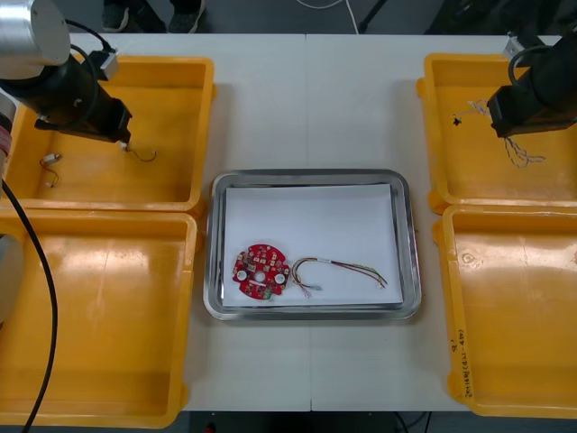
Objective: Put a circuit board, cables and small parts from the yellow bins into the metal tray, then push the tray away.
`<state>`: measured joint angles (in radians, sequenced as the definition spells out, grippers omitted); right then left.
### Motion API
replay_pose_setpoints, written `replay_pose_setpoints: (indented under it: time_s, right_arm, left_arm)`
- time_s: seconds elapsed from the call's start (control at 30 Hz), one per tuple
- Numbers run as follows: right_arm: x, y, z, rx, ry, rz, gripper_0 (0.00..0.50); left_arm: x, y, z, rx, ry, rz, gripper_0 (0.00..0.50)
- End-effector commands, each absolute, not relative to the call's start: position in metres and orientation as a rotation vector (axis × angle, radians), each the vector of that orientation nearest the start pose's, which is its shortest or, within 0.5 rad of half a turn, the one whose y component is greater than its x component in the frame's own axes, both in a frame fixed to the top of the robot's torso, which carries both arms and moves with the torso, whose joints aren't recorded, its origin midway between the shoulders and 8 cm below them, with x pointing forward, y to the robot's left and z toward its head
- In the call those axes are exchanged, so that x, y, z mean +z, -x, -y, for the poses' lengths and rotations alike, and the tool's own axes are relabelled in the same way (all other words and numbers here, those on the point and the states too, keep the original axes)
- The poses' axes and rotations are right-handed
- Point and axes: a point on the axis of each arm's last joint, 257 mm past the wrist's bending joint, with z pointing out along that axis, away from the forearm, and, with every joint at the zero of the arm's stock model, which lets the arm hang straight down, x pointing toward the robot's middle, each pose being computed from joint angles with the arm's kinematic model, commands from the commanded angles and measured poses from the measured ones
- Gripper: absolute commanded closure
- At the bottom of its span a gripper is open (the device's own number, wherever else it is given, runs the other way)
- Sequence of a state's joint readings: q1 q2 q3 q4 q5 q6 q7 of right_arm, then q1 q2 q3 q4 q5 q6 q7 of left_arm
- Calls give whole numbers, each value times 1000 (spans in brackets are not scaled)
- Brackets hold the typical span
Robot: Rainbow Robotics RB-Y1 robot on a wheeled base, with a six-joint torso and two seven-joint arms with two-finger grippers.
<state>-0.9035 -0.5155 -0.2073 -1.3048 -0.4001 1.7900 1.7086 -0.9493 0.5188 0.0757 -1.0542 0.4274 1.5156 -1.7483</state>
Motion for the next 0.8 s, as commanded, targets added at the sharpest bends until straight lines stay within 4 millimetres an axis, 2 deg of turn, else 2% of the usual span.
replay_pose_setpoints:
  time_s: [0.03,0.27,0.4,0.67,0.8]
  right_arm:
    - [-86,-546,352,-94,201,-2628,500]
    - [-48,-539,350,-170,269,-2498,500]
    - [-44,-533,344,-175,322,-2461,500]
    - [-45,-513,316,-89,501,-2413,500]
    - [-44,-502,309,-91,584,-2387,500]
  left_arm:
    - [-126,-624,-339,-16,158,-2515,0]
    - [-126,-629,-336,-60,318,-2481,0]
    - [-130,-632,-335,-61,341,-2474,0]
    - [-153,-646,-331,-54,330,-2457,0]
    - [-163,-648,-326,-64,327,-2461,0]
